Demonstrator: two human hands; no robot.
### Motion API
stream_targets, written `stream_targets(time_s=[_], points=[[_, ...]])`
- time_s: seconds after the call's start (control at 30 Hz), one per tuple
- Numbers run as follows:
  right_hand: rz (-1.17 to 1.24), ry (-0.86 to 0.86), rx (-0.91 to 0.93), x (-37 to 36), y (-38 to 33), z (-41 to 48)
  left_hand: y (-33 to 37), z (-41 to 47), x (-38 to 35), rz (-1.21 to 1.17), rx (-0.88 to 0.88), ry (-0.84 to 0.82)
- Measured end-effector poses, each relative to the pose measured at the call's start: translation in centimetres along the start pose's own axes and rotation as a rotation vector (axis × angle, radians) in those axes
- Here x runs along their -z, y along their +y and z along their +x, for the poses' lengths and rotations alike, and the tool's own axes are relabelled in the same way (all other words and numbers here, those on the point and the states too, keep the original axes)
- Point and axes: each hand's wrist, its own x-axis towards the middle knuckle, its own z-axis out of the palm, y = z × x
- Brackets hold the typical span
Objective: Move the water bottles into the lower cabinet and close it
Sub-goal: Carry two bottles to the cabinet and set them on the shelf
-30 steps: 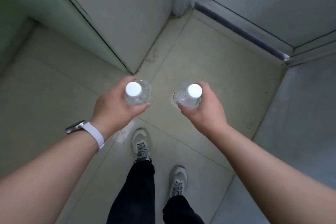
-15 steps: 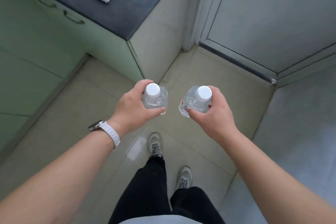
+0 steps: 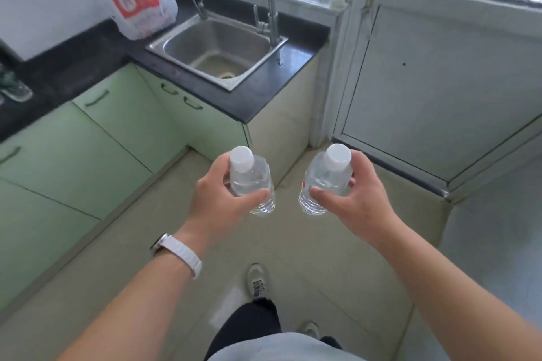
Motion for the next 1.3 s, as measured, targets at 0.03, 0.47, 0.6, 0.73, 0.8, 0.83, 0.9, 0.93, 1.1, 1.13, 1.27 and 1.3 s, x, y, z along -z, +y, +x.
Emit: stream_targets(time_s=[0.03, 0.47, 0.6, 0.73, 0.8, 0.83, 0.9, 0.93, 1.1, 1.13, 1.27, 1.3], points=[[0.017, -0.007, 0.018, 0.1, -1.0, -0.5, 0.6, -0.7, 0.7, -0.015, -0.003, 0.022], [0.116, -0.105, 0.153, -4.3, -10.4, -5.3, 3.6, -7.4, 11.4, -0.214, -0.028, 0.261], [0.087, -0.170, 0.166, -8.9, -12.5, -7.1, 1.6, -9.7, 15.8, -0.218, -0.023, 0.310], [0.061, -0.228, 0.165, -15.3, -14.9, -9.7, -1.8, -12.6, 21.6, -0.206, -0.015, 0.336], [0.033, -0.243, 0.175, -19.1, -16.3, -11.3, -4.2, -14.2, 25.1, -0.207, -0.002, 0.351], [0.013, -0.259, 0.180, -21.1, -17.0, -12.1, -5.5, -15.1, 27.0, -0.209, 0.008, 0.367], [-0.020, -0.299, 0.186, -24.9, -18.3, -13.8, -8.0, -16.9, 30.8, -0.210, 0.024, 0.395], [-0.029, -0.320, 0.186, -26.9, -19.0, -14.7, -9.4, -17.8, 32.7, -0.212, 0.030, 0.409], [-0.040, -0.419, 0.222, -36.6, -22.6, -19.1, -15.2, -22.5, 40.8, -0.224, 0.058, 0.505], [-0.033, -0.444, 0.227, -38.5, -23.3, -19.9, -16.2, -23.5, 42.2, -0.222, 0.066, 0.531], [-0.042, -0.564, 0.256, -44.6, -25.9, -22.8, -19.3, -27.3, 47.0, -0.207, 0.109, 0.636], [-0.048, -0.600, 0.267, -45.8, -26.4, -23.4, -19.9, -28.2, 48.1, -0.198, 0.119, 0.662]])
